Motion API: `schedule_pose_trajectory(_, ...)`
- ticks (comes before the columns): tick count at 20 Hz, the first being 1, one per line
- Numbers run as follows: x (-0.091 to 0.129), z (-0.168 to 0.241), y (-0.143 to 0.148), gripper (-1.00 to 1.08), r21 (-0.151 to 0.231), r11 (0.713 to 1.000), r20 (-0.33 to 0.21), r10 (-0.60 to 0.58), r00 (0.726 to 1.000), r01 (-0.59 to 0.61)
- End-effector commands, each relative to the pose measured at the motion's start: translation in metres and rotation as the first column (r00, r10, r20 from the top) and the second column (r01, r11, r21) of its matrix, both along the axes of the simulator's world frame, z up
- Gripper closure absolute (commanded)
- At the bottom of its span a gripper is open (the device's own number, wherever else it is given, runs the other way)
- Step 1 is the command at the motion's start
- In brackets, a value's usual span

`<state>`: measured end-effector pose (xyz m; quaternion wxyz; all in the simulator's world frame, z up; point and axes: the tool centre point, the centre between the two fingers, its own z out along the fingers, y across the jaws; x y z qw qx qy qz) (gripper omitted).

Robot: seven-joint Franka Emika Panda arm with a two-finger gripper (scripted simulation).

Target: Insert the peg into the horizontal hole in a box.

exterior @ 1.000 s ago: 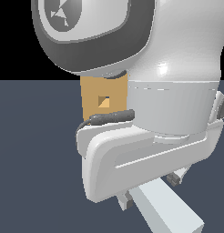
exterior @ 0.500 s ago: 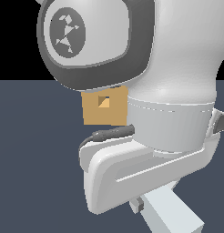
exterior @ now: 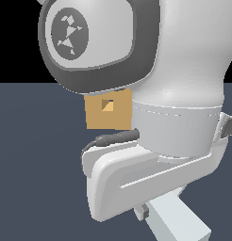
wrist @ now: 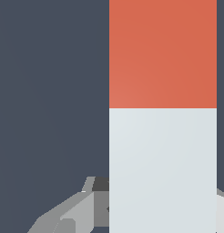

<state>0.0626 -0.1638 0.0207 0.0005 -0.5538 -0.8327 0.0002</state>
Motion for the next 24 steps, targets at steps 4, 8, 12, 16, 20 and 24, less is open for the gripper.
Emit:
schedule_pose_trajectory(4,-0.003,0.002,0.003,1.08,0.000,1.000,0.000,-0.010,1.000,0.010)
schedule_pose_trajectory(8,-0.010,0.005,0.009,1.08,0.000,1.000,0.000,-0.029,1.000,0.029)
schedule_pose_trajectory(12,-0.019,0.010,0.018,1.08,0.000,0.998,0.000,-0.061,0.998,0.061)
schedule_pose_trajectory(16,-0.033,0.018,0.033,1.08,0.000,0.994,0.000,-0.106,0.994,0.106)
schedule_pose_trajectory(20,-0.050,0.028,0.052,1.08,0.000,0.986,0.001,-0.165,0.986,0.165)
schedule_pose_trajectory(24,-0.068,0.040,0.077,1.08,0.000,0.972,0.001,-0.233,0.972,0.233)
